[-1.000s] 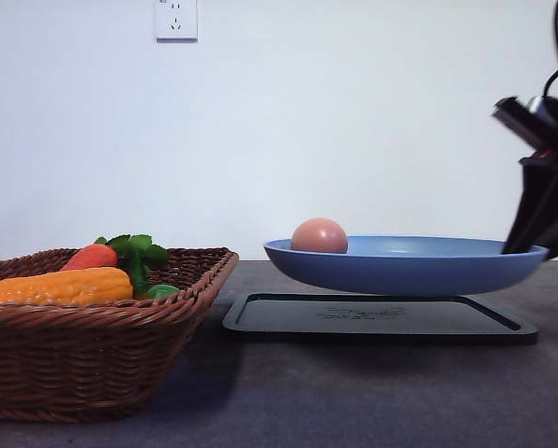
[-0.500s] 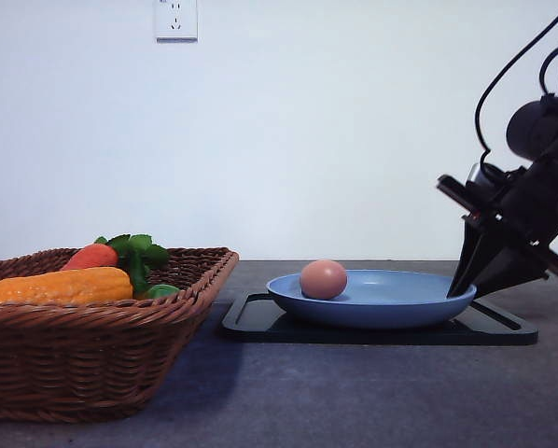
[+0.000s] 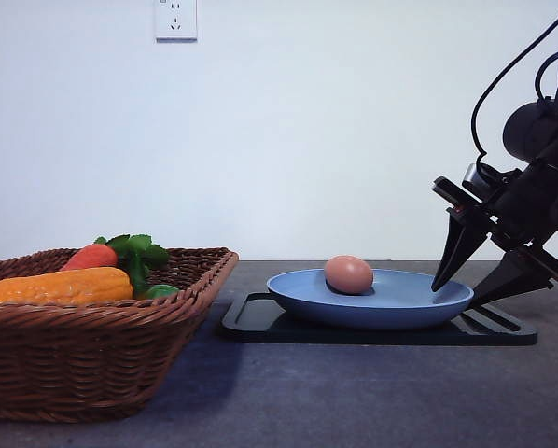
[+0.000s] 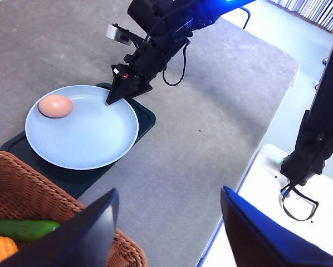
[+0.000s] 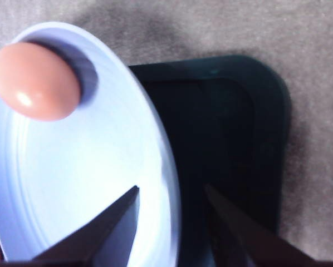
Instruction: Transfer egg from basket to plate and serve
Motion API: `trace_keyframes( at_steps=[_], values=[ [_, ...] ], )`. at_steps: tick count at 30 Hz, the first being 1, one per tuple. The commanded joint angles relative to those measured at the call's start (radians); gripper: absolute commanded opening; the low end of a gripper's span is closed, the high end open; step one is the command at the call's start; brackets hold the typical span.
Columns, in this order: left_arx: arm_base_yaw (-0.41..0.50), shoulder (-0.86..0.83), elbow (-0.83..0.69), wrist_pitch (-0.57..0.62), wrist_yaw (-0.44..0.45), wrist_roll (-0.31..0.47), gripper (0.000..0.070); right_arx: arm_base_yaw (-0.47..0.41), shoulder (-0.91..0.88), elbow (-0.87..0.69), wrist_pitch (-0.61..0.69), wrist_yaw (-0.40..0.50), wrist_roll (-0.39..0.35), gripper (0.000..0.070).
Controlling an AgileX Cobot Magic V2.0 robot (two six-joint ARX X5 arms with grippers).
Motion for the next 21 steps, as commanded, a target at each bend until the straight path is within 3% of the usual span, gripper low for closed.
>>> trace_keyframes(
  at_steps=[1, 12, 15, 17, 21],
  values=[
    [-0.005, 0.01, 0.018, 0.011, -0.004, -0.01, 0.0376, -0.007, 0.017, 0.026, -0.005, -0.003, -0.016, 0.0244],
    [-0.004, 0.061, 0.018, 0.018, -0.006, -0.008, 0.0375, -0.123, -0.051, 0.15, -0.177, -0.024, -0.075, 0.0244],
    [-0.004, 0.093, 0.018, 0.026, -0.068, 0.001, 0.0359, -0.15, -0.106, 0.16, -0.234, -0.023, -0.107, 0.0242],
    [-0.004, 0.119, 0.018, 0.028, -0.156, 0.022, 0.0301, -0.158, -0.149, 0.16, -0.281, -0.015, -0.121, 0.0216],
    [0.001, 0.188, 0.018, 0.037, -0.308, 0.092, 0.0127, -0.139, -0.241, 0.151, -0.364, 0.026, -0.155, 0.0098]
  ],
)
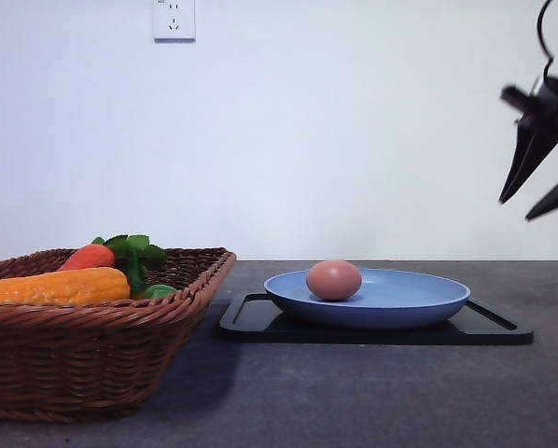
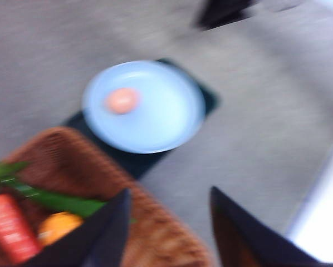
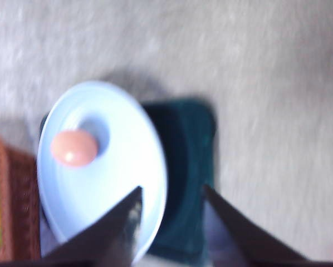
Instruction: Transfer egg from basket to plate and serve
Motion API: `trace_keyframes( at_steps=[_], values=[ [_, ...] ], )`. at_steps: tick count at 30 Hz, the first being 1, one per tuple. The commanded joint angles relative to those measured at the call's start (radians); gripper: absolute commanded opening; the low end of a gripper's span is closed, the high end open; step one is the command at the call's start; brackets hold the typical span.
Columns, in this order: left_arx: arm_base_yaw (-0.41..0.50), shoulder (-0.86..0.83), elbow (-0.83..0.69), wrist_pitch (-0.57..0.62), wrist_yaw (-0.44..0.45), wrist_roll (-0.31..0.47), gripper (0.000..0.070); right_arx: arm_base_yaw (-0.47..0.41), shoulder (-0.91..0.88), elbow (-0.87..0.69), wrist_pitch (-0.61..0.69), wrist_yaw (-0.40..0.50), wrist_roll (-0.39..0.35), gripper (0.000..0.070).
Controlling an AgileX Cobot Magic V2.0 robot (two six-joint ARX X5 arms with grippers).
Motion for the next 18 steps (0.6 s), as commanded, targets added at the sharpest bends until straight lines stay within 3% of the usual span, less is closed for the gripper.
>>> trace_keyframes(
  at_steps=[1, 3, 10, 13, 18],
  values=[
    [0.004, 0.036, 0.018, 0.016, -0.041, 0.063, 0.0071, 0.026, -0.032, 0.006, -0.027, 0.035, -0.056, 0.0064],
    [0.03, 0.069, 0.018, 0.016, -0.05, 0.099, 0.0, 0.07, -0.086, -0.002, -0.055, 0.098, -0.073, 0.0022],
    [0.198, 0.15, -0.01, 0.003, -0.049, 0.128, 0.0, 0.281, -0.302, -0.077, -0.054, 0.395, -0.077, 0.0008],
    [0.299, 0.13, -0.07, 0.049, -0.026, 0.096, 0.0, 0.384, -0.383, -0.122, -0.02, 0.56, -0.077, 0.0008],
    [0.424, -0.004, -0.261, 0.235, 0.046, 0.019, 0.0, 0.537, -0.523, -0.274, 0.15, 0.789, -0.076, 0.0008]
  ],
)
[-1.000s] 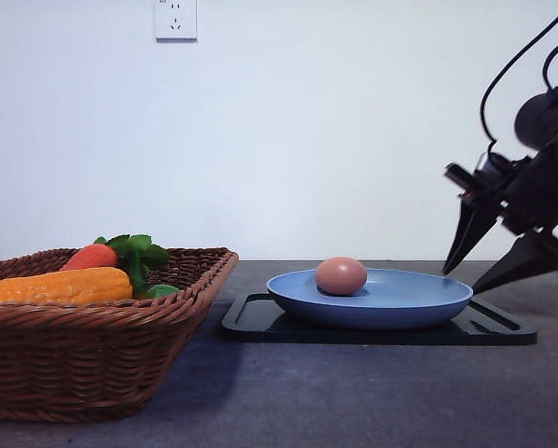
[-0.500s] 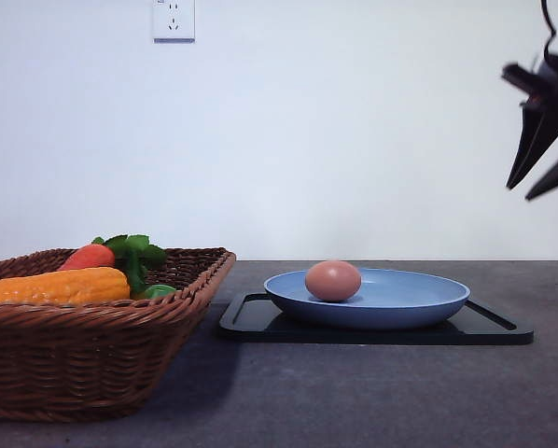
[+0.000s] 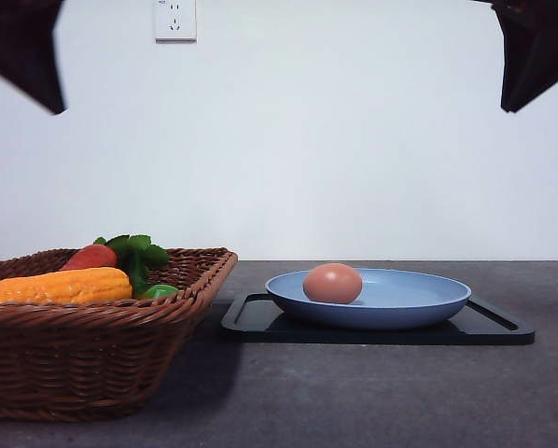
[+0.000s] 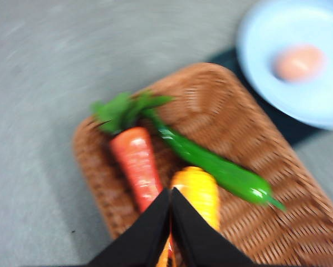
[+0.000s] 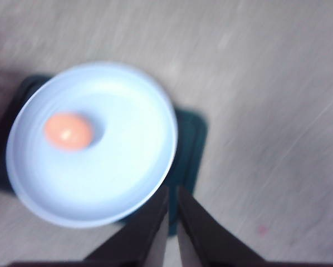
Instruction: Transfer egg from basket to plate and serve
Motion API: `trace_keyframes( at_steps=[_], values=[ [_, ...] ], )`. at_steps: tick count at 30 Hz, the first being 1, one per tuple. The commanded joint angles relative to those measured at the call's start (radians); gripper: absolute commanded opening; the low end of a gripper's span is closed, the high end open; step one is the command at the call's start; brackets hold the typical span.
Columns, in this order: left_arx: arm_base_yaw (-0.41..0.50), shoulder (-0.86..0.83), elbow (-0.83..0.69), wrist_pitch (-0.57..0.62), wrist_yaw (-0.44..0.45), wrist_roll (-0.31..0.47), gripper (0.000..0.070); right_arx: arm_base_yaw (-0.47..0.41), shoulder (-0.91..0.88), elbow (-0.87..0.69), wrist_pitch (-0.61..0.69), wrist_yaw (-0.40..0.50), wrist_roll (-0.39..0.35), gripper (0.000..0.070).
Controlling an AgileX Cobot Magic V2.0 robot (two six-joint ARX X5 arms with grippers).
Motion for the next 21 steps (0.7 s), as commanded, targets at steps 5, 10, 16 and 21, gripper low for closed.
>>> trace_keyframes(
  at_steps=[5, 10, 16, 21],
  values=[
    [0.027, -0.223, -0.244, 0.217, 0.016, -0.093, 0.0, 0.1, -0.13, -0.242, 0.287, 0.107, -0.008, 0.0002],
    [0.023, -0.423, -0.41, 0.299, 0.017, -0.158, 0.0, 0.14, -0.213, -0.462, 0.56, 0.106, -0.008, 0.0],
    [0.009, -0.568, -0.441, 0.296, 0.031, -0.229, 0.0, 0.147, -0.23, -0.564, 0.645, 0.106, 0.003, 0.0],
    [0.009, -0.591, -0.441, 0.338, 0.031, -0.251, 0.0, 0.147, -0.23, -0.563, 0.642, 0.106, 0.003, 0.0]
  ],
)
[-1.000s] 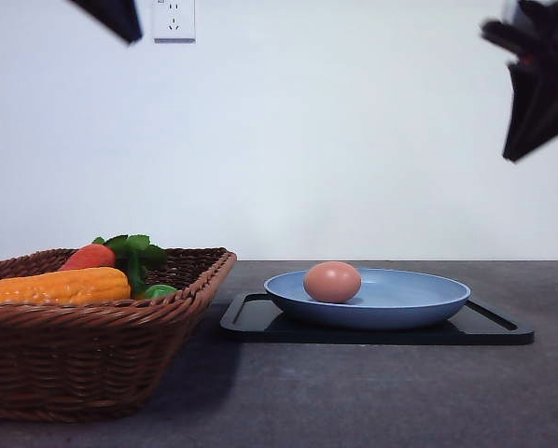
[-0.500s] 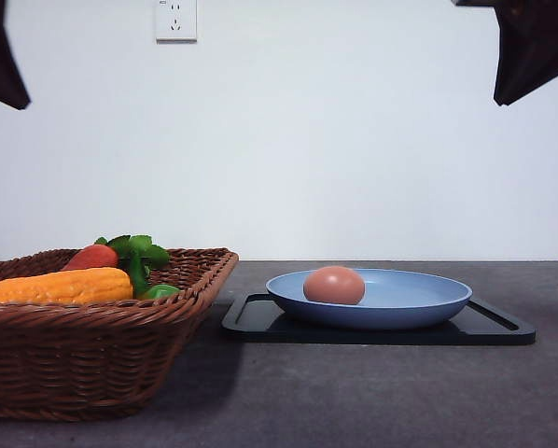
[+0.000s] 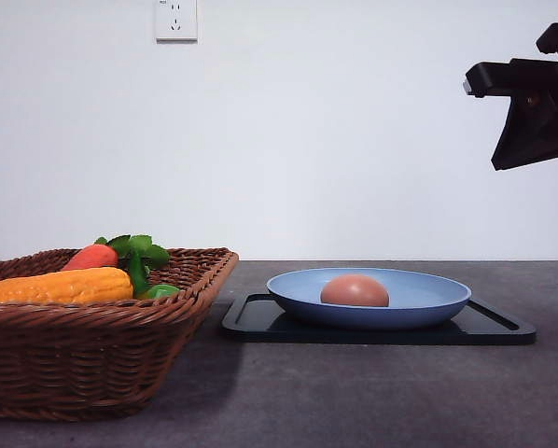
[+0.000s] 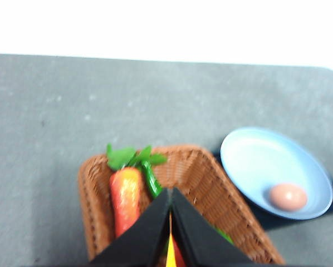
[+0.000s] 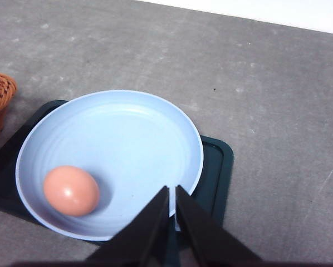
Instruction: Transfer egg from basket to plate and serve
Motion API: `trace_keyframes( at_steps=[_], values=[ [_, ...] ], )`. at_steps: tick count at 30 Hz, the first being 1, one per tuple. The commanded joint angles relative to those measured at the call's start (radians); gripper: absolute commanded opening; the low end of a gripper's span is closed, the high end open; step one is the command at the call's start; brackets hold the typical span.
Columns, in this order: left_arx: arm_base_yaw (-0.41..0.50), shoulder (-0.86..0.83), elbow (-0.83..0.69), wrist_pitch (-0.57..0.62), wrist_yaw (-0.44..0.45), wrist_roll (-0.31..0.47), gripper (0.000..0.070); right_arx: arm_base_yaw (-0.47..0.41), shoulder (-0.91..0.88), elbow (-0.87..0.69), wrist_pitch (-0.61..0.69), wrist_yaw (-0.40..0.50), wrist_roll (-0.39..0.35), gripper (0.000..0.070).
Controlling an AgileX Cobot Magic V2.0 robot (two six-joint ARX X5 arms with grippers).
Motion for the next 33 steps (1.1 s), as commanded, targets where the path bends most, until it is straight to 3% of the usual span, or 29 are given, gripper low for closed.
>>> trace_keyframes(
  at_steps=[1, 12, 15, 19, 26, 33],
  values=[
    [-0.003, 0.006, 0.013, 0.015, 0.004, -0.019, 0.0, 0.005, 0.004, 0.009, 0.011, 0.004, 0.002, 0.0],
    [-0.004, -0.026, 0.013, 0.001, 0.003, -0.017, 0.0, 0.005, 0.004, 0.009, 0.011, 0.004, 0.002, 0.0],
    [0.012, -0.105, 0.011, -0.024, 0.002, 0.096, 0.0, 0.005, 0.004, 0.009, 0.011, 0.004, 0.002, 0.0],
    [0.09, -0.233, -0.039, 0.001, 0.001, 0.169, 0.0, 0.005, 0.004, 0.009, 0.011, 0.004, 0.002, 0.0],
    [0.272, -0.412, -0.203, 0.017, -0.002, 0.165, 0.0, 0.005, 0.004, 0.009, 0.011, 0.004, 0.002, 0.0],
    [0.348, -0.472, -0.368, 0.042, -0.001, 0.148, 0.0, 0.005, 0.004, 0.009, 0.011, 0.004, 0.002, 0.0]
  ],
)
